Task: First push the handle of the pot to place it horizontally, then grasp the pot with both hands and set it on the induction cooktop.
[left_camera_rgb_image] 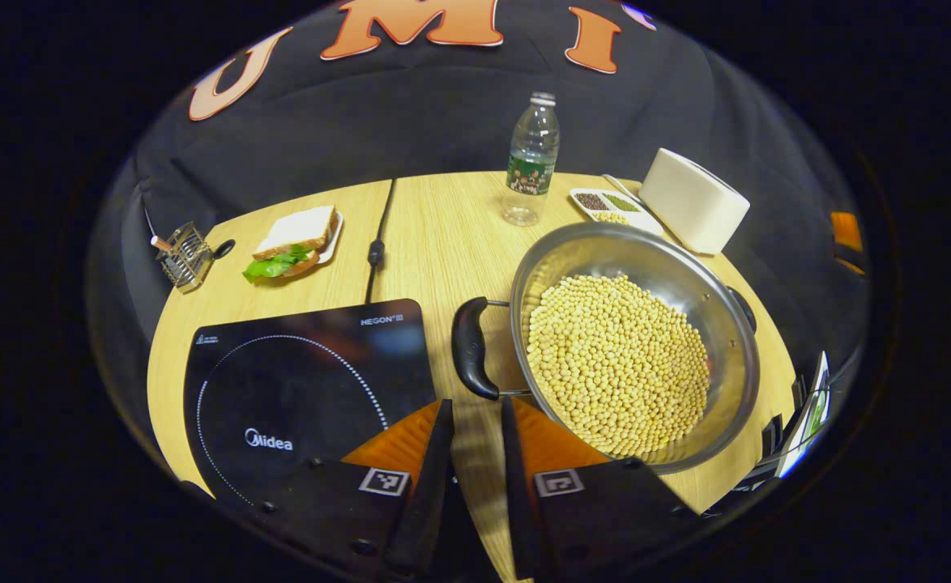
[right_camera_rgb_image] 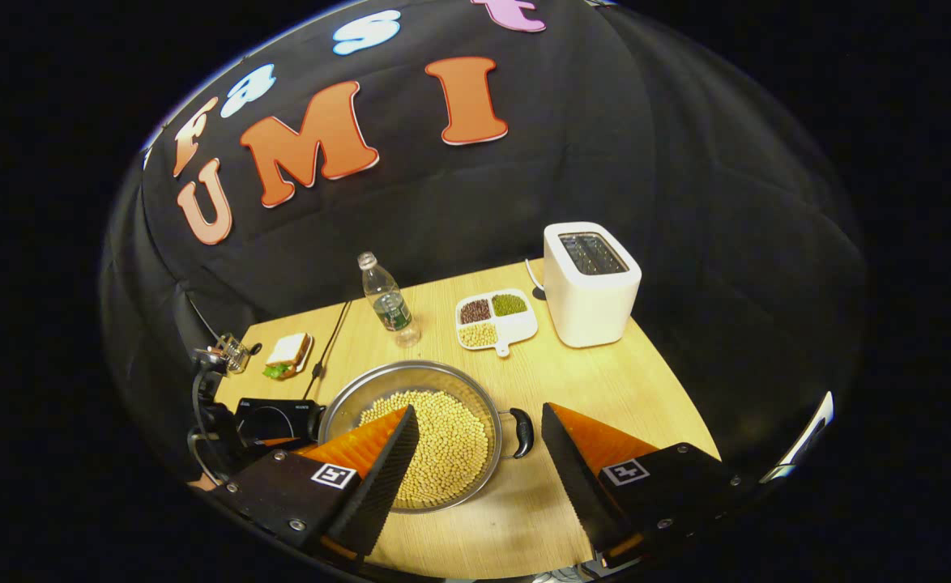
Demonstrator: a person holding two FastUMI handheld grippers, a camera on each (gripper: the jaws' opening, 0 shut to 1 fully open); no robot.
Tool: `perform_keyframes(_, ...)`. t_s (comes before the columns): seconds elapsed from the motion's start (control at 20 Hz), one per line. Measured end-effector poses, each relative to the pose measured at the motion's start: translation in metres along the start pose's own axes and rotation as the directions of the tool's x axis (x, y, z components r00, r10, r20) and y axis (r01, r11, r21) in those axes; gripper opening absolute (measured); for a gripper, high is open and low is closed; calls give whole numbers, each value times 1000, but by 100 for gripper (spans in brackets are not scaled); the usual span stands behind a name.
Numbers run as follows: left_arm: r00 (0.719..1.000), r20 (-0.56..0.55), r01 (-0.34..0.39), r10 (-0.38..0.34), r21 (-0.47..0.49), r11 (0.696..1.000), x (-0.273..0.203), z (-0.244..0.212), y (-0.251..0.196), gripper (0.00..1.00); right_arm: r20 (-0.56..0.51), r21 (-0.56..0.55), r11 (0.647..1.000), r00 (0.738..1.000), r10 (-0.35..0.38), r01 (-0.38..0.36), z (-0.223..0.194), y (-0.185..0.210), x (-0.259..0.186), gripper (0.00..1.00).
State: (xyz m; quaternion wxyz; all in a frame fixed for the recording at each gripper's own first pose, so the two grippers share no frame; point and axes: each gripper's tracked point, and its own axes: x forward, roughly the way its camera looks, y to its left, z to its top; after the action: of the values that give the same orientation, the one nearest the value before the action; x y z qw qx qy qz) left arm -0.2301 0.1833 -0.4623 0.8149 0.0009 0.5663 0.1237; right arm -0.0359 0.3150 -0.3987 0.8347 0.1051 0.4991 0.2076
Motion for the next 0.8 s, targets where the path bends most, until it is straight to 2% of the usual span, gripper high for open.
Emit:
perform_keyframes(0.05, 1000, 22, 19, -19, -19, 1000, -7, 7, -3, 49, -21, -6, 1000, 1000, -5, 5, -7, 0, 10, 95)
perform_keyframes(0.1, 998, 35, 47, -46, -31, 998, -11, 16, -7, 63, -44, -10, 1000, 999, -7, 7, -14, 0, 18, 94)
perform_keyframes(0.15, 997, 40, 61, -60, -31, 998, -11, 20, -8, 70, -64, -11, 1000, 998, -9, 8, -20, -1, 24, 94)
perform_keyframes(0.2, 997, 43, 66, -64, -29, 997, -10, 26, -9, 82, -83, -14, 1000, 996, -12, 11, -25, -1, 31, 94)
perform_keyframes(0.25, 997, 43, 59, -57, -25, 998, -4, 30, -8, 88, -98, -19, 1000, 995, -15, 13, -29, -2, 37, 94)
perform_keyframes(0.35, 998, 32, 49, -48, -15, 999, 14, 36, -10, 92, -115, -32, 999, 993, -29, 26, -35, -4, 53, 94)
perform_keyframes(0.45, 999, -6, 35, -35, 2, 999, 34, 32, -11, 89, -132, -40, 998, 990, -48, 43, -40, -8, 66, 94)
perform_keyframes(0.55, 999, -35, 41, -41, 4, 999, 51, 28, -14, 92, -152, -49, 997, 986, -65, 58, -47, -13, 76, 94)
perform_keyframes(0.7, 997, -58, 57, -57, 2, 998, 65, 26, -20, 86, -199, -51, 996, 976, -85, 76, -60, -17, 94, 92)
perform_keyframes(0.75, 997, -49, 62, -62, 5, 998, 68, 27, -19, 89, -211, -48, 996, 973, -89, 80, -65, -17, 99, 91)
perform_keyframes(0.8, 996, -52, 71, -71, -2, 997, 68, 27, -21, 88, -223, -45, 995, 970, -92, 84, -68, -17, 104, 89)
